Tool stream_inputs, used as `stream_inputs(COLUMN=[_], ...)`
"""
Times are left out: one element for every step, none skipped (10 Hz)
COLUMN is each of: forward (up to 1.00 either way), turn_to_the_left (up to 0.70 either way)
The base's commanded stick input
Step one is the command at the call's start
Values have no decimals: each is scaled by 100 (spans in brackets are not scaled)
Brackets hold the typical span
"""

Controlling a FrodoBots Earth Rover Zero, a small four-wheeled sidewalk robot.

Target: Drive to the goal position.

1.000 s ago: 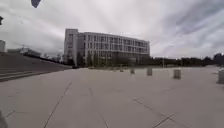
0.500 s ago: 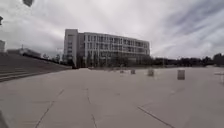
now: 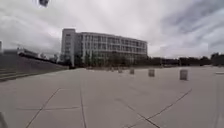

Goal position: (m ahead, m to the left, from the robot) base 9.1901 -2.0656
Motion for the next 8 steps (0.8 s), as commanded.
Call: stream_inputs(forward=[70,70,70,70,70,70,70,70], turn_to_the_left=[0,0,0,0,0,0,0,0])
